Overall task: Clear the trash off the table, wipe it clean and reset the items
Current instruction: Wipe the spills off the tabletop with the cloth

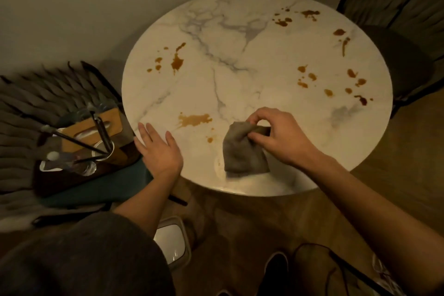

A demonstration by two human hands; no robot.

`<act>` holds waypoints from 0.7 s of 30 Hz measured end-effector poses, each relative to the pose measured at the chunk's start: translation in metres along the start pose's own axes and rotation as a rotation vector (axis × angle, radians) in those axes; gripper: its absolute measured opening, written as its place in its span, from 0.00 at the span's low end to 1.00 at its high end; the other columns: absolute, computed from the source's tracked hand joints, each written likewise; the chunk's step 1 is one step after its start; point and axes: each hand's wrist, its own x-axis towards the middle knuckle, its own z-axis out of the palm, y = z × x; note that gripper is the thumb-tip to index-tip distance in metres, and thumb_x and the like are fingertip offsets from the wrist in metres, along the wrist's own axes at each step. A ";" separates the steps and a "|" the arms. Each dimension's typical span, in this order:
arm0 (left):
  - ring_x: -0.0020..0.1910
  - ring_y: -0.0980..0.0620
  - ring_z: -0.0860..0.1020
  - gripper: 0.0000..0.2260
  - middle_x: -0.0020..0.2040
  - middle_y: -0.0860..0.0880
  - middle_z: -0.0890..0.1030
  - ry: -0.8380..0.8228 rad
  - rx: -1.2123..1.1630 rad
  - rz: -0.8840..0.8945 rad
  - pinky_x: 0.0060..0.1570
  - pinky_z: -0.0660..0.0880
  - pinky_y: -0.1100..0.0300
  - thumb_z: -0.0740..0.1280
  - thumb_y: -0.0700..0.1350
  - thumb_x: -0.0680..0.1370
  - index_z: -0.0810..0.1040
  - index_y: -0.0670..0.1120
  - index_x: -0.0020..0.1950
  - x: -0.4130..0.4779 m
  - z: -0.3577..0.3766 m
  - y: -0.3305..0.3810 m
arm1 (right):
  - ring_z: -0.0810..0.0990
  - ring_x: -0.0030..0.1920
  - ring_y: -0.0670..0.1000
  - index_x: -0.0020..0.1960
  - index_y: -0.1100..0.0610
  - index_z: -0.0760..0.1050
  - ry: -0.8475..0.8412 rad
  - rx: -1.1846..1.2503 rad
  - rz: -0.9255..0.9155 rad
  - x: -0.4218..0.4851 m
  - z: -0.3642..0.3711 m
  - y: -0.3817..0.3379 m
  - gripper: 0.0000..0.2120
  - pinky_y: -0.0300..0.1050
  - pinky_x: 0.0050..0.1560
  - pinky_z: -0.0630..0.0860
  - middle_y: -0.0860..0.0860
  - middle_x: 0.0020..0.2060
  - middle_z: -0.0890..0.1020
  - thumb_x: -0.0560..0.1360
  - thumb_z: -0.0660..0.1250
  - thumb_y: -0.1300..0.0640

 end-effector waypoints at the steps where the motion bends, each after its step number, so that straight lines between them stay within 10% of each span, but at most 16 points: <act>1: 0.78 0.40 0.48 0.27 0.80 0.49 0.48 0.002 -0.002 0.003 0.70 0.61 0.42 0.51 0.54 0.83 0.50 0.44 0.80 -0.001 0.000 0.000 | 0.79 0.48 0.50 0.47 0.57 0.78 -0.010 0.017 0.010 0.007 -0.014 -0.005 0.05 0.49 0.52 0.76 0.50 0.44 0.81 0.72 0.71 0.60; 6: 0.78 0.41 0.48 0.27 0.80 0.50 0.48 0.020 0.003 0.012 0.70 0.61 0.43 0.51 0.54 0.83 0.51 0.45 0.80 -0.001 0.000 -0.002 | 0.78 0.44 0.50 0.47 0.55 0.76 0.093 -0.114 -0.112 0.011 -0.029 -0.028 0.06 0.46 0.46 0.76 0.49 0.42 0.79 0.72 0.68 0.63; 10: 0.78 0.41 0.48 0.27 0.80 0.50 0.48 0.032 0.008 0.008 0.69 0.62 0.44 0.51 0.54 0.83 0.51 0.45 0.79 0.000 0.002 -0.005 | 0.76 0.44 0.46 0.48 0.54 0.79 -0.454 -0.170 -0.046 -0.031 0.008 -0.015 0.05 0.42 0.46 0.74 0.46 0.43 0.78 0.73 0.72 0.57; 14: 0.78 0.41 0.48 0.27 0.80 0.50 0.49 0.041 -0.003 0.028 0.70 0.62 0.45 0.51 0.54 0.83 0.52 0.44 0.79 0.003 0.005 -0.007 | 0.73 0.62 0.51 0.63 0.53 0.75 -0.055 -0.190 0.121 -0.045 0.040 0.013 0.15 0.48 0.64 0.71 0.53 0.62 0.75 0.78 0.64 0.51; 17: 0.78 0.41 0.48 0.27 0.80 0.50 0.49 0.051 -0.001 0.024 0.70 0.61 0.45 0.51 0.54 0.83 0.53 0.45 0.79 0.002 0.006 -0.009 | 0.47 0.78 0.61 0.79 0.54 0.50 -0.111 -0.465 0.288 -0.028 0.103 0.006 0.31 0.58 0.77 0.48 0.59 0.78 0.49 0.81 0.51 0.41; 21: 0.78 0.41 0.48 0.27 0.80 0.50 0.49 0.057 0.003 0.035 0.71 0.60 0.45 0.51 0.54 0.83 0.52 0.44 0.79 0.002 0.008 -0.006 | 0.48 0.78 0.62 0.79 0.55 0.51 -0.170 -0.597 0.014 -0.012 0.139 0.004 0.31 0.62 0.76 0.49 0.61 0.78 0.51 0.81 0.48 0.42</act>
